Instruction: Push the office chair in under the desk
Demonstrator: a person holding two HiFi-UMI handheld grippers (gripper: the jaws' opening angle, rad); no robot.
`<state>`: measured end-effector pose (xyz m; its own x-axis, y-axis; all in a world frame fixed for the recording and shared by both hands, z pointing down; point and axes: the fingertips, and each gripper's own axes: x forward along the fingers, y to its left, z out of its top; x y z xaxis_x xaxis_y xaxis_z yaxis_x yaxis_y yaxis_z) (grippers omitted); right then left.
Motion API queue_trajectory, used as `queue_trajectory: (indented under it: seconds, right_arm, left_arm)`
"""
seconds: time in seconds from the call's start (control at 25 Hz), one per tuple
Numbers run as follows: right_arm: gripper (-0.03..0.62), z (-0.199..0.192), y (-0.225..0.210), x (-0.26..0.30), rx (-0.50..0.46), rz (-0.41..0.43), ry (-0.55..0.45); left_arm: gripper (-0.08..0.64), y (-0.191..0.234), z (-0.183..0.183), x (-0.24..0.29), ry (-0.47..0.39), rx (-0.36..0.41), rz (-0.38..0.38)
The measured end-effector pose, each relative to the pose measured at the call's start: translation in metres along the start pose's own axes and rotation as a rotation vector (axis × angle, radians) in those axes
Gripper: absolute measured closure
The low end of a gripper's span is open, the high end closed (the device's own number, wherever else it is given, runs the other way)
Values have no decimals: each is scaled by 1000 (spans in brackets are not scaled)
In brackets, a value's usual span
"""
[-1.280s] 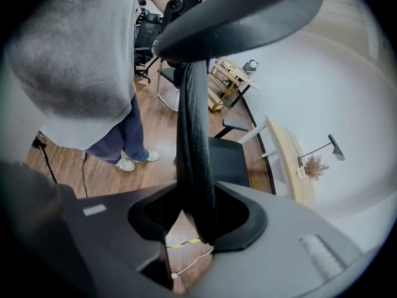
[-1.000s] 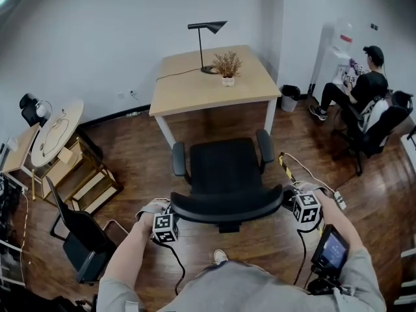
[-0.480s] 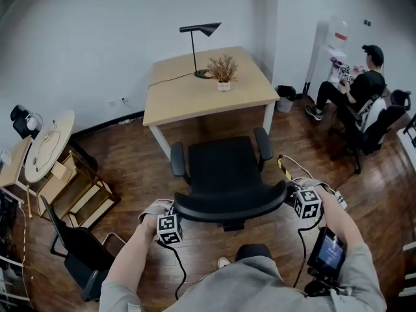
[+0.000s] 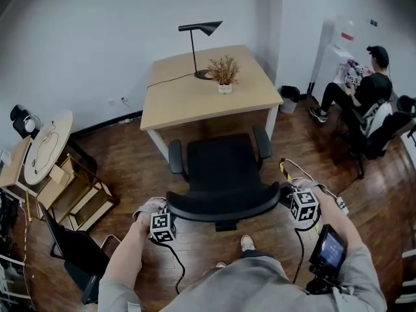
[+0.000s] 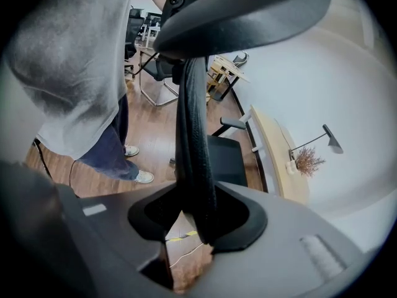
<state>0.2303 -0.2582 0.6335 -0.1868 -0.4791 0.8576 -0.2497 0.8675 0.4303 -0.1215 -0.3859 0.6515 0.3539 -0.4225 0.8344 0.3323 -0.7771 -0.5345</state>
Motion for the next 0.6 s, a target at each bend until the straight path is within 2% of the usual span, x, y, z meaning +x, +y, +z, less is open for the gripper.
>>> queue_trajectory:
  seconds: [0.16,0.6]
  right_arm:
    - [442,-6,-24,9,-7,-10,-1]
    - [443,-12,-72,29,-30,5,-27]
  left_arm:
    - [474,23,-1,11,3,-1,15]
    - [474,61,-8,32,2,-14,-17]
